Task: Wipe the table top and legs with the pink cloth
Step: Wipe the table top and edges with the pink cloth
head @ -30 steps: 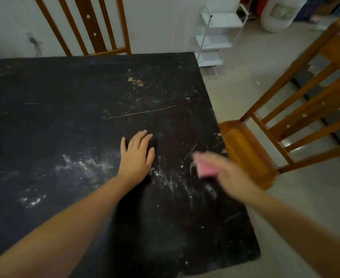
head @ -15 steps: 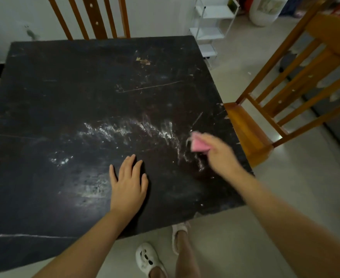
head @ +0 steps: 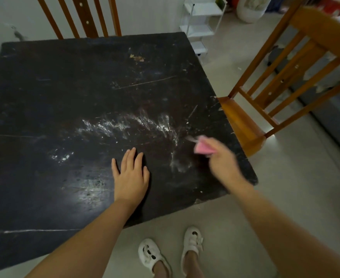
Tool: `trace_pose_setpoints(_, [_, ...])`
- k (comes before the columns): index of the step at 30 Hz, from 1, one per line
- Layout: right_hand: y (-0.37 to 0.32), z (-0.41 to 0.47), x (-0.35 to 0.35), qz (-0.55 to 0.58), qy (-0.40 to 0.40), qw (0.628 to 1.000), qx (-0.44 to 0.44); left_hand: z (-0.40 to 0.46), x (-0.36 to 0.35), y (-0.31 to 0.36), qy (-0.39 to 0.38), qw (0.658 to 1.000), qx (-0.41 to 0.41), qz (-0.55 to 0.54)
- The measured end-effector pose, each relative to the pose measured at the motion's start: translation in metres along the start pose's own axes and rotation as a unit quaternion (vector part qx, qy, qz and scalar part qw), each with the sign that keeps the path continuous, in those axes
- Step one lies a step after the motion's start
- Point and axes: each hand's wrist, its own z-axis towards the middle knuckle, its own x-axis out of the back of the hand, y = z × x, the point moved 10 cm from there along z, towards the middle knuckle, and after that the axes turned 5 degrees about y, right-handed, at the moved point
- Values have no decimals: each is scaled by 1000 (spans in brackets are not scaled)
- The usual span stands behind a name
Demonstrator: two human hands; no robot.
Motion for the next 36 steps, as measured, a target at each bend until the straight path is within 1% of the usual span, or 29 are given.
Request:
trace_pose_setpoints(2, [40, 13, 56, -103, 74, 990, -62, 1, 2, 1, 4, 1000, -4, 7])
trace_pose_setpoints(3, [60, 13, 69, -175, 85, 977, -84, 1, 2, 2, 4, 1000, -4, 9])
trace_pose_setpoints(5, [91, -5, 56, -313, 51, 939, -129, 1, 1, 1, 7, 1000, -4, 5])
trace_pose_setpoints(7, [93, -31, 14, -407, 4, 905, -124, 0, 4, 1, 19, 1000, -5, -4])
trace_pose_setpoints(8, [82, -45, -10, -403, -11, 910, -97, 0, 4, 1, 20, 1000, -5, -10])
trace_pose_setpoints(9, [65, -58, -34, -375, -29, 925, -57, 0, 3, 1, 19, 1000, -5, -17])
trace_pose_setpoints(10, [45, -72, -55, -317, -47, 947, -25, 0, 4, 0, 19, 999, -4, -25])
trace_pose_setpoints(11, [21, -83, -66, -232, -55, 971, -6, 0, 6, 0, 21, 999, -2, -38])
trace_pose_setpoints(12, [4, -87, -66, -130, -52, 990, -7, 0, 8, -2, 23, 998, 1, -58])
trace_pose_setpoints(13, [-12, -81, -57, -29, -42, 998, -22, 0, 10, -3, 24, 996, 3, -84])
trace_pose_setpoints(14, [-21, -66, -40, 55, -16, 998, -37, -2, 14, -6, 25, 994, 5, -108])
trace_pose_setpoints(15, [-25, -46, -20, 96, 11, 994, -44, -5, 16, -11, 25, 992, 8, -124])
trace_pose_setpoints(16, [-25, -21, -2, 83, 39, 995, -42, -9, 19, -18, 30, 992, 13, -124])
trace_pose_setpoints(18, [-14, 26, 21, -34, 62, 996, -49, -16, 27, -34, 51, 995, 31, -85])
trace_pose_setpoints(20, [4, 49, 14, -176, 60, 982, -39, -20, 27, -48, 59, 995, 67, -49])
trace_pose_setpoints(21, [10, 47, -3, -210, 52, 976, -18, -20, 27, -51, 58, 994, 81, -37])
trace_pose_setpoints(22, [11, 36, -27, -225, 21, 974, 24, -20, 27, -51, 59, 994, 87, -24])
trace_pose_setpoints(24, [5, -8, -81, -220, -54, 966, 123, -17, 25, -49, 53, 995, 89, 2])
trace_pose_setpoints(26, [-8, -53, -108, -210, -87, 950, 215, -17, 23, -48, 42, 995, 91, 18])
trace_pose_setpoints(27, [-21, -66, -112, -192, -119, 940, 257, -18, 22, -49, 38, 995, 90, 23])
trace_pose_setpoints(28, [-36, -63, -108, -164, -158, 937, 265, -18, 23, -49, 36, 995, 88, 28])
trace_pose_setpoints(29, [-52, -50, -97, -150, -173, 933, 276, -17, 22, -49, 35, 995, 87, 34])
trace_pose_setpoints(30, [-68, -30, -81, -143, -163, 929, 301, -17, 22, -50, 32, 995, 88, 39])
trace_pose_setpoints(31, [-79, 2, -68, -116, -148, 939, 289, -17, 22, -50, 31, 995, 91, 42])
trace_pose_setpoints(33, [-86, 89, -38, -105, -67, 967, 222, -18, 21, -50, 28, 994, 95, 48])
trace_pose_setpoints(34, [-83, 126, -33, -132, -32, 973, 189, -17, 20, -49, 27, 994, 96, 51])
trace_pose_setpoints(35, [-72, 153, -35, -175, -16, 973, 149, -17, 20, -50, 28, 993, 98, 52])
trace_pose_setpoints(36, [-59, 167, -42, -221, -17, 968, 118, -16, 21, -50, 30, 993, 100, 52])
